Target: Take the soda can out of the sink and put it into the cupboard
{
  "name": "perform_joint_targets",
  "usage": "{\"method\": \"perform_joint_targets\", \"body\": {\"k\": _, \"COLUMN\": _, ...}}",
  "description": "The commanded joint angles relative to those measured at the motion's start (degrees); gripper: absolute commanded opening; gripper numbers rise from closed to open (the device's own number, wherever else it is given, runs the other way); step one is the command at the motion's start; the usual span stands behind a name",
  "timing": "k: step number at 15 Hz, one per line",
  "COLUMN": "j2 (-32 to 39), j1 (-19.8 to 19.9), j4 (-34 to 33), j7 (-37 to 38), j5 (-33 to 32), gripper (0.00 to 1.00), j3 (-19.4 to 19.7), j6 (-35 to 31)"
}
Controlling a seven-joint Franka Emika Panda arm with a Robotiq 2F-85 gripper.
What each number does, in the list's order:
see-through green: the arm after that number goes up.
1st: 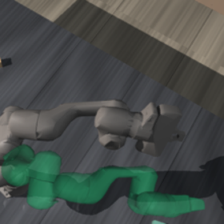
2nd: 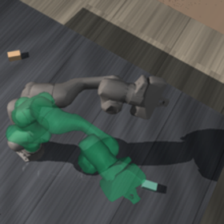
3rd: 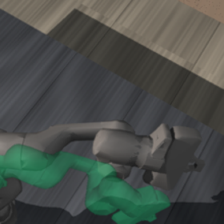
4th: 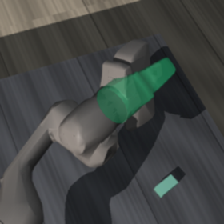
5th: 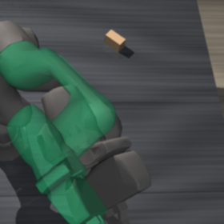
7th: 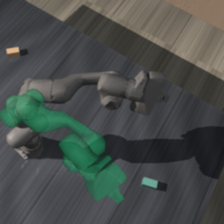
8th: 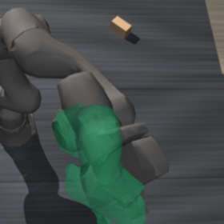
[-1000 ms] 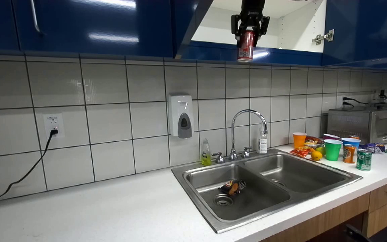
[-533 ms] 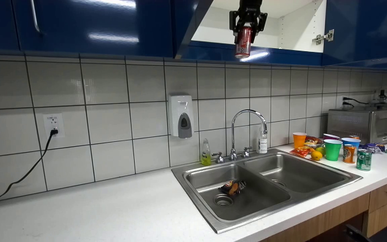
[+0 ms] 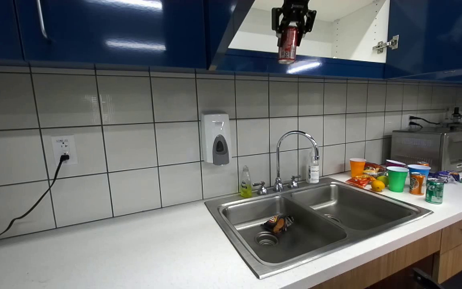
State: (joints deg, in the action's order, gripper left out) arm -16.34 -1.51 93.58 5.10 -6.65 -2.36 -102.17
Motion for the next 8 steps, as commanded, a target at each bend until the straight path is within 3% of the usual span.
{"method": "perform_joint_targets", "body": {"k": 1, "j2": 1.7, "j1": 0.3, "j4": -4.5, "j7": -1.5, "j5": -0.8, "gripper": 0.4, "j3": -0.5, "j6": 1.8}}
{"method": "perform_joint_targets", "body": {"k": 8, "j2": 1.6, "j1": 0.0, "j4": -7.1, "j7": -2.0, "j5": -1.0, "gripper": 0.4, "j3": -0.9, "j6": 2.3}}
